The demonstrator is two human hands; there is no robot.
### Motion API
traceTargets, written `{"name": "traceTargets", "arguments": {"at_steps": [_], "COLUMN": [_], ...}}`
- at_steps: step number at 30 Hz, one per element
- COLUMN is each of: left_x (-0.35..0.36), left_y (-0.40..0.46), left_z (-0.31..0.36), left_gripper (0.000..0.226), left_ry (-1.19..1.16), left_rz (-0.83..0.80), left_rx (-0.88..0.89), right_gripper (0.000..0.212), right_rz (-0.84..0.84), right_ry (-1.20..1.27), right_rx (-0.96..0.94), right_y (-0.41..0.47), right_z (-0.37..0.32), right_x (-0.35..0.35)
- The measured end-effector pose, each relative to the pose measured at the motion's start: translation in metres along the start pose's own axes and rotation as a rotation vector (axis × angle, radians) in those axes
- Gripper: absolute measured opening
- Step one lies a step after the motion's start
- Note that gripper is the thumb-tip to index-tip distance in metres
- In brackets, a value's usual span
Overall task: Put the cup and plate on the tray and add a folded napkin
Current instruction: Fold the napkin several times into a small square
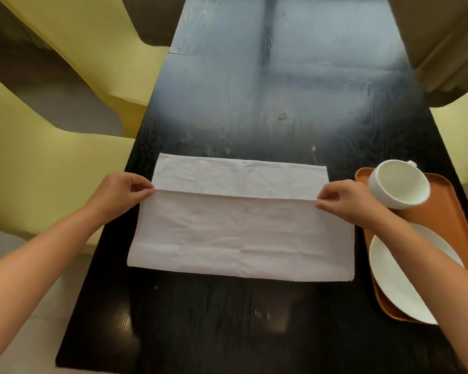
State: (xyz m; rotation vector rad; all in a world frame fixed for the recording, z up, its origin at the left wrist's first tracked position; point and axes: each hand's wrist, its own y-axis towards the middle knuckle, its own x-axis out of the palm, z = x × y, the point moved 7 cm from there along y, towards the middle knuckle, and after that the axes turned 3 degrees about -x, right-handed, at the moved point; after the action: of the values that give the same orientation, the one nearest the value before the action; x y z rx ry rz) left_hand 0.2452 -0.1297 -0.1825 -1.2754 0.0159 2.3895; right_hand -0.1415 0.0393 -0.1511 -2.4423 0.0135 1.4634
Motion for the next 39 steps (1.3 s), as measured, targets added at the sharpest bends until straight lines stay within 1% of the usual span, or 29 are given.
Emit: {"name": "traceTargets", "arguments": {"at_steps": [2, 4, 7, 9, 11, 15, 17, 20, 23, 29, 33, 37, 39], "left_x": [-0.003, -0.006, -0.008, -0.008, -0.007, -0.003, 0.000, 0.007, 0.011, 0.013, 0.011, 0.012, 0.012], "left_y": [0.014, 0.026, 0.044, 0.055, 0.065, 0.083, 0.093, 0.106, 0.112, 0.112, 0.110, 0.109, 0.110], "left_z": [0.001, 0.003, 0.006, 0.007, 0.008, 0.012, 0.012, 0.006, 0.002, 0.001, 0.003, 0.003, 0.001], "left_gripper": [0.011, 0.012, 0.010, 0.010, 0.010, 0.007, 0.006, 0.007, 0.006, 0.004, 0.005, 0.003, 0.015], "left_ry": [0.005, 0.019, 0.042, 0.060, 0.080, 0.099, 0.095, 0.070, 0.063, 0.091, 0.096, 0.064, -0.013], "left_rz": [0.033, 0.074, 0.123, 0.157, 0.183, 0.210, 0.200, 0.176, 0.193, 0.211, 0.221, 0.220, 0.218], "left_rx": [0.010, 0.018, 0.042, 0.052, 0.057, 0.115, 0.132, 0.090, 0.043, 0.054, 0.061, 0.032, -0.024], "right_gripper": [0.008, 0.004, 0.006, 0.004, 0.009, 0.011, 0.011, 0.011, 0.011, 0.009, 0.007, 0.005, 0.009], "right_rz": [-0.019, 0.000, 0.105, 0.164, 0.193, 0.262, 0.266, 0.275, 0.293, 0.327, 0.394, 0.404, 0.426], "right_ry": [0.008, 0.047, 0.139, 0.158, 0.154, 0.064, 0.040, 0.016, -0.005, 0.000, 0.038, 0.102, 0.096], "right_rx": [0.047, 0.103, 0.168, 0.220, 0.264, 0.265, 0.278, 0.300, 0.314, 0.337, 0.354, 0.402, 0.426], "right_y": [0.015, 0.028, 0.043, 0.050, 0.057, 0.068, 0.072, 0.078, 0.085, 0.089, 0.090, 0.088, 0.086], "right_z": [0.007, 0.016, 0.029, 0.037, 0.044, 0.053, 0.057, 0.061, 0.062, 0.067, 0.069, 0.071, 0.065], "right_x": [-0.003, -0.008, -0.011, -0.008, -0.002, 0.000, 0.001, 0.001, 0.000, 0.003, 0.002, 0.005, 0.003]}}
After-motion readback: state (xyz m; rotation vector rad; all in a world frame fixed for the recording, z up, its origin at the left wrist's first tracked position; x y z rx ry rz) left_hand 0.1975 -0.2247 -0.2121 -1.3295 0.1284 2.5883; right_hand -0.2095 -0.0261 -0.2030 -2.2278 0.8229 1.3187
